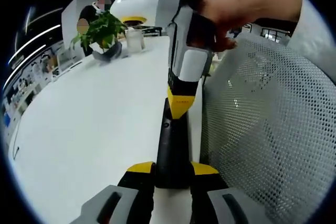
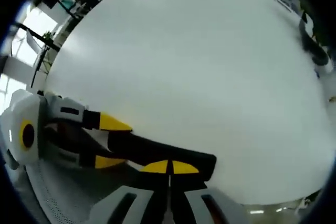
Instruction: Press the specified remote control buttons in sequence, fully releasing each button before pressing the next.
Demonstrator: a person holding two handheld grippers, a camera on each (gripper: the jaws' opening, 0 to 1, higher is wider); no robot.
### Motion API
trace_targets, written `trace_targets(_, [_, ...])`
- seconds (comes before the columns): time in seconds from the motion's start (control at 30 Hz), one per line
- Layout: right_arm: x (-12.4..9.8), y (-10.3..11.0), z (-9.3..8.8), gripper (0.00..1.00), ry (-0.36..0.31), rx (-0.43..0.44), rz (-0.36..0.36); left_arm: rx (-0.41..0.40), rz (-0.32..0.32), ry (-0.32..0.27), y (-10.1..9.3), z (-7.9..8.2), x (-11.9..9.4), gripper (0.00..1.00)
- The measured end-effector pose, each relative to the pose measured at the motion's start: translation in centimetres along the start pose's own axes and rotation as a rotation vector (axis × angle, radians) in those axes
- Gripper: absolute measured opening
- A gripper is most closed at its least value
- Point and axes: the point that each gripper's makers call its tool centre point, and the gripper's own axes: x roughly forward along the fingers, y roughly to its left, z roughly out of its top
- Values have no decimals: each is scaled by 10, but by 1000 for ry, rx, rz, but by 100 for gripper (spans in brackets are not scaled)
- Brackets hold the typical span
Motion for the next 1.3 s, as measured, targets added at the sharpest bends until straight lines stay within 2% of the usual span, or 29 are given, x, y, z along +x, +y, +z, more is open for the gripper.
trace_targets(0.1, [0,1,1,0,-37,71,20,8,-6,-2,0,0,0,25])
trace_targets(0.2, [-2,-1,1,0,-61,67,44,8,-7,0,0,0,1,25])
trace_targets(0.27, [-3,-5,-5,0,-18,107,33,9,-9,2,0,1,1,25])
trace_targets(0.4, [-9,-8,-5,0,-45,79,23,8,-8,5,-1,1,1,25])
trace_targets(0.63, [-6,-6,-8,0,-20,89,45,5,-5,5,-1,0,0,25])
trace_targets(1.0, [-3,-7,-10,0,1,80,41,4,-5,1,-1,1,0,25])
trace_targets(1.2, [-1,-5,-10,0,15,27,19,5,-8,-3,0,0,-1,25])
trace_targets(1.3, [0,-6,-11,0,4,42,17,5,-10,-4,0,0,0,25])
